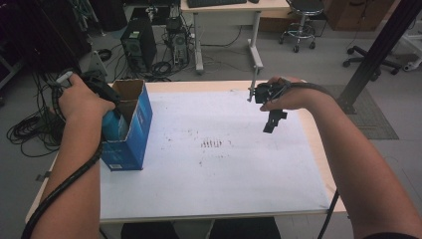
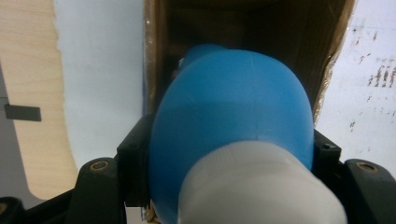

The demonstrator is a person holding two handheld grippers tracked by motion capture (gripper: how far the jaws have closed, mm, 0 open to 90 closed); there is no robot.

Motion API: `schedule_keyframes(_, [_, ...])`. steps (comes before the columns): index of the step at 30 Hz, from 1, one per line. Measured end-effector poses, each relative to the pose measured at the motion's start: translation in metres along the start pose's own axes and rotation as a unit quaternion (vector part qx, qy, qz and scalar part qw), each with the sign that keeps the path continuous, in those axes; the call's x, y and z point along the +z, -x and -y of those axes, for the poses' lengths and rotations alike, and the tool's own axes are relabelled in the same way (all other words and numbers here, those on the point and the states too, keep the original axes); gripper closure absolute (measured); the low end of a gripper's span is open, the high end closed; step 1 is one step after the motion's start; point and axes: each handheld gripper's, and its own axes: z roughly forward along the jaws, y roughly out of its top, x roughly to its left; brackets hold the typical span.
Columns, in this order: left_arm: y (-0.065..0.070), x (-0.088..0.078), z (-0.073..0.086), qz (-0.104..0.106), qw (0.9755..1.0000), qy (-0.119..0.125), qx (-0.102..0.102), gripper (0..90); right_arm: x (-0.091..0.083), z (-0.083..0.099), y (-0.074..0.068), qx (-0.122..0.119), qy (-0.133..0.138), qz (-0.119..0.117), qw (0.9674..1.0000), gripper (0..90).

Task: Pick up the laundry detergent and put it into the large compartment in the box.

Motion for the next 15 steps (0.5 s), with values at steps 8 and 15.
schedule_keyframes(8, [0.000,0.011,0.000,0.000,1.0000,-0.005,-0.003,36.4,0.001,0.000,-0.001,0.002,0.000,-0.001,1.0000,5.1])
schedule_keyframes(15, [0.000,0.016,0.000,-0.004,1.0000,-0.003,-0.001,36.5,0.002,0.001,-0.001,0.002,0.001,-0.001,1.0000,5.1])
